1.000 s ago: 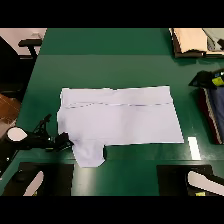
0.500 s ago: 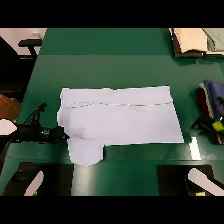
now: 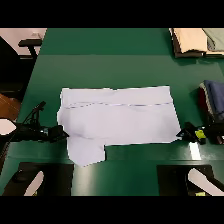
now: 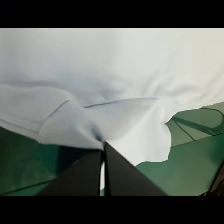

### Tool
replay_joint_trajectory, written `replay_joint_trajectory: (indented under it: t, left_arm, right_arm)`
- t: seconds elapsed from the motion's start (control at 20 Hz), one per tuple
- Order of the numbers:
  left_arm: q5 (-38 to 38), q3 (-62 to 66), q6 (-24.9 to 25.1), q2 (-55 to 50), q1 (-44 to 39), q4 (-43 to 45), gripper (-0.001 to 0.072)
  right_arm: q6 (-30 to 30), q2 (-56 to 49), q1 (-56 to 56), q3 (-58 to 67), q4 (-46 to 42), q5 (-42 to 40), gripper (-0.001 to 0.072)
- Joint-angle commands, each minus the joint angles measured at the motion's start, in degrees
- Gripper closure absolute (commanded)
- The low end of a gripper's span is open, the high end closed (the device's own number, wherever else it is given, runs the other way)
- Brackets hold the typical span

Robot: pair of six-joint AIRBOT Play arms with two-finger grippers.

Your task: Fold the shirts.

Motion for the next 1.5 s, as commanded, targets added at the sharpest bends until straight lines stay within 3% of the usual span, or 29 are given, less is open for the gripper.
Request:
replay_joint_trajectory:
  t: [0.0, 0.25, 0.45, 0.65, 0.95, 1.2, 1.45]
  left_arm:
    - [-2.05, 0.35, 1.36, 0.04, -0.02, 0.35, 0.0676]
    - [-12.07, 6.36, -1.66, 6.88, -0.02, 10.05, 0.0677]
    - [-22.1, 8.39, -3.52, 9.07, -0.02, 8.13, 0.0677]
    - [-13.18, 10.62, -2.36, 4.48, -0.02, 7.61, 0.0677]
    - [1.33, 20.74, 5.09, -17.11, -0.02, 7.23, 0.0675]
    - [8.96, 32.76, 10.93, -35.67, -0.02, 2.27, 0.0674]
    - [14.19, 35.17, 13.29, -41.86, 0.0, -1.03, 0.0672]
  right_arm:
    - [-0.17, 0.02, 4.74, -0.17, -0.15, -0.83, 0.0676]
    - [-0.24, 5.33, 8.15, 5.75, -11.15, 9.51, 0.0693]
    - [-0.24, 15.47, 8.41, 8.09, -16.28, 14.23, 0.0694]
    - [-0.24, 15.15, 8.52, 14.12, -13.53, 11.08, 0.0694]
    - [-0.24, -4.04, 15.56, 28.68, -12.83, 3.93, 0.0694]
    - [-0.22, -19.8, 19.43, 41.2, -10.75, 3.67, 0.0693]
    - [-0.26, -27.78, 19.37, 49.99, -5.35, 3.56, 0.069]
